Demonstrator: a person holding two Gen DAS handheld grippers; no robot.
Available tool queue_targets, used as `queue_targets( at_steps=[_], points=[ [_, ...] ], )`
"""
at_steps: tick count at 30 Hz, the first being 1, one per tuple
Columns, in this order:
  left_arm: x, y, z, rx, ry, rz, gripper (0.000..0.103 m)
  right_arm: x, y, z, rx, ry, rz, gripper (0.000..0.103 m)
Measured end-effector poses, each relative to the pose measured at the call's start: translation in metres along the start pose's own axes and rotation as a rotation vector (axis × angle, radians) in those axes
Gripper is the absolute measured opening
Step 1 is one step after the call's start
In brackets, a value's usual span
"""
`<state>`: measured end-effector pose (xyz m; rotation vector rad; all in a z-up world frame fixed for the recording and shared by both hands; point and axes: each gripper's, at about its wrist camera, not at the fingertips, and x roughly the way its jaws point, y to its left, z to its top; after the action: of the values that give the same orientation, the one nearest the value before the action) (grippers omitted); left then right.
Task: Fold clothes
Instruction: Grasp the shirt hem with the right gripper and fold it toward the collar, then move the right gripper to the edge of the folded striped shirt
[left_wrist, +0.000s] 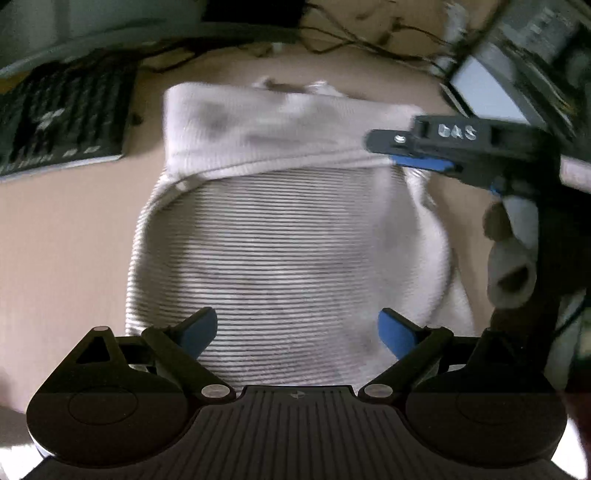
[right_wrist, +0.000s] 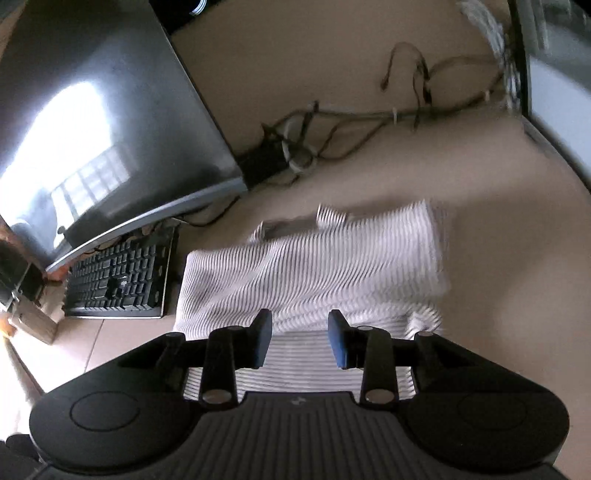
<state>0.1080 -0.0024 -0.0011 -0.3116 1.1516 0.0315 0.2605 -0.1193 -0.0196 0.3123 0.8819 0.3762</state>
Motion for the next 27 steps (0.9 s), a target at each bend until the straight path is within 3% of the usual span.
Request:
queue_targets(
  at_steps=[3, 7, 10, 12, 16, 18, 22, 27],
  points=[
    [0.006, 0.003, 0.001, -0.060, 0.021, -0.002, 0.097, -0.008, 0.008, 0.003, -0.103, -0.103, -0.067, 0.033],
    [0.015, -0.010, 0.003, -0.034, 0.035, 0.008, 0.097, -0.023, -0.001, 0.021, -0.214, -0.198, -0.141, 0.033],
    [0.012, -0.014, 0.006, -0.026, -0.003, 0.003, 0.097, -0.004, -0.032, 0.029, -0.110, -0.084, -0.086, 0.032],
    [0.008, -0.012, 0.013, -0.019, -0.080, 0.007, 0.097, 0.014, -0.051, 0.021, -0.038, -0.020, -0.096, 0.030],
    [0.010, -0.002, 0.036, 0.010, -0.242, 0.045, 0.097, 0.014, -0.047, 0.014, -0.086, -0.047, -0.103, 0.030],
    [0.020, 0.001, 0.052, 0.024, -0.275, 0.061, 0.097, 0.016, -0.042, 0.015, -0.128, -0.035, -0.113, 0.031],
    [0.051, 0.005, 0.083, 0.014, -0.280, 0.060, 0.097, 0.017, -0.035, 0.008, -0.203, -0.039, -0.126, 0.033],
    [0.090, 0.019, 0.100, -0.021, -0.203, 0.120, 0.098, 0.022, -0.033, 0.009, -0.234, -0.046, -0.136, 0.033]
  ],
)
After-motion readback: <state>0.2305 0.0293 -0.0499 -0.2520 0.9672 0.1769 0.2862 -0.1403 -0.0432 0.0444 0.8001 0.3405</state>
